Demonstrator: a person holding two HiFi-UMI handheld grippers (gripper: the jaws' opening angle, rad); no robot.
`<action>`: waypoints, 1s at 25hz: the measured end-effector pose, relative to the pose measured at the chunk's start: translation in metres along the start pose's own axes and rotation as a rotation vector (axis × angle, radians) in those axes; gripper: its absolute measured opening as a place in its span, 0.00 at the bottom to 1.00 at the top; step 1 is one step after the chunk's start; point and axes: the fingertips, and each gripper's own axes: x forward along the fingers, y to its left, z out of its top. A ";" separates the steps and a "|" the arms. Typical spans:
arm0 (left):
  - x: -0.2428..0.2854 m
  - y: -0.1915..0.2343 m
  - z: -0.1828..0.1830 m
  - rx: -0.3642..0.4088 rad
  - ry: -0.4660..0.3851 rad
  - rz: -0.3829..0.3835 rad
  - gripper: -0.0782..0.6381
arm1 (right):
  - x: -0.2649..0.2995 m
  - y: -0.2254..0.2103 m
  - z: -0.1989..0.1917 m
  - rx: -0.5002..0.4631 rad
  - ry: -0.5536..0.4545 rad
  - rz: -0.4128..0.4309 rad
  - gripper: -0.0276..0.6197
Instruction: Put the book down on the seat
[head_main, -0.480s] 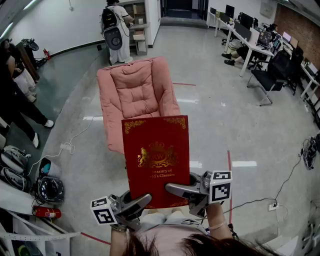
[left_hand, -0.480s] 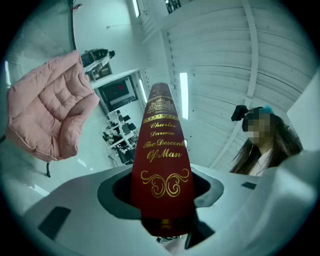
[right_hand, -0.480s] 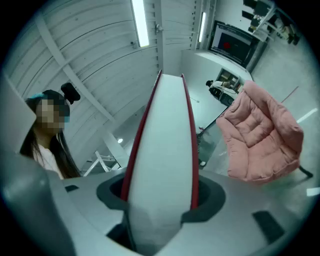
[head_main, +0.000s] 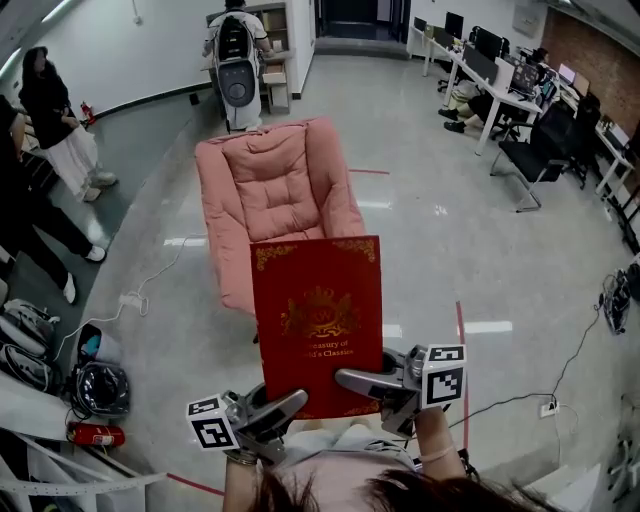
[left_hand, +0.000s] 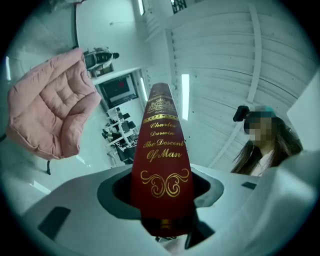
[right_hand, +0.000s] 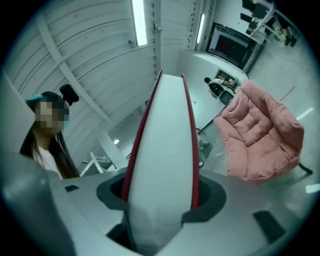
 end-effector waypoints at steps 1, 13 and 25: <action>-0.001 0.001 0.001 -0.005 0.002 -0.001 0.44 | 0.002 -0.001 -0.001 0.004 -0.002 -0.004 0.46; -0.037 0.013 0.020 -0.044 0.042 -0.032 0.44 | 0.040 -0.002 -0.015 0.017 -0.033 -0.061 0.46; -0.042 0.027 0.024 -0.061 0.052 -0.043 0.44 | 0.048 -0.013 -0.018 0.024 -0.043 -0.086 0.46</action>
